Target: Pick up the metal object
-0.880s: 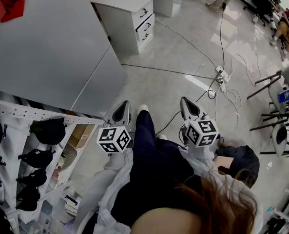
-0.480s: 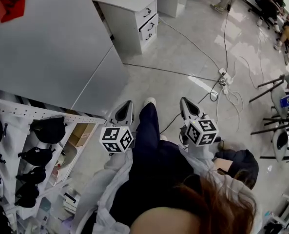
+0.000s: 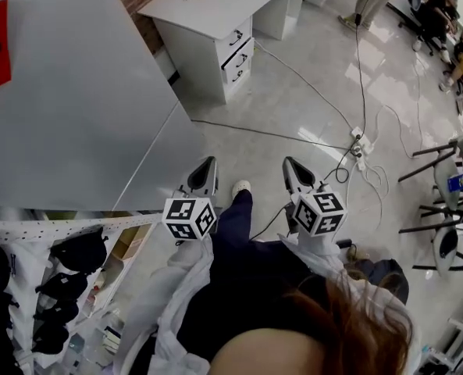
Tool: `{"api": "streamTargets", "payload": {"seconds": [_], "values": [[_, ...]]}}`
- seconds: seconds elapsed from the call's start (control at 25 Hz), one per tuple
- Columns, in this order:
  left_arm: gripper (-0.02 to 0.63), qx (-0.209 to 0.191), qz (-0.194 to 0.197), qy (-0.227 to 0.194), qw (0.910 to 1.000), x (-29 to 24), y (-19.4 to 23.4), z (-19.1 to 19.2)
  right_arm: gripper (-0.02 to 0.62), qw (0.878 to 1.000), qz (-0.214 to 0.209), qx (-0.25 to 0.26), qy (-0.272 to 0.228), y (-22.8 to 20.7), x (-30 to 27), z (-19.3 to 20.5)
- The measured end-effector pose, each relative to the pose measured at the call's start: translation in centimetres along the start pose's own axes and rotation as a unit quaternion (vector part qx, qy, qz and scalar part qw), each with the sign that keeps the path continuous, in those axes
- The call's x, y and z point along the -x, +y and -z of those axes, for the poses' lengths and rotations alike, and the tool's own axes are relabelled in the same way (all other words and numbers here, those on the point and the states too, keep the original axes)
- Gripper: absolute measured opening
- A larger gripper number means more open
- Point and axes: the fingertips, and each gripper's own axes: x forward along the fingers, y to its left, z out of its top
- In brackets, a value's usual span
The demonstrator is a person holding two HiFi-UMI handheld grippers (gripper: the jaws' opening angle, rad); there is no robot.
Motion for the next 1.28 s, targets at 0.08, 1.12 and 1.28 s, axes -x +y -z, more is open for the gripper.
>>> {"api": "streamTargets", "payload": {"seconds": [0.08,1.12,1.28], "values": [[0.014,0.004,-0.002,-0.004,1.0,-2.1,1.1,-1.2,0.005,1.0,-0.002,0.006,0.003,-0.7,-2.5,-1.2],[0.014,0.002,0.009,0.007,0.9999,-14.5,8.8,-6.5,0.005,1.0,0.004,0.027,0.007,-4.5,-16.4,-8.7],[0.014,0.0,0.007,0.015,0.9999,-16.0,9.3,-6.5,0.005,1.0,-0.002,0.017,0.014,-5.4,-18.0,-8.8]]}}
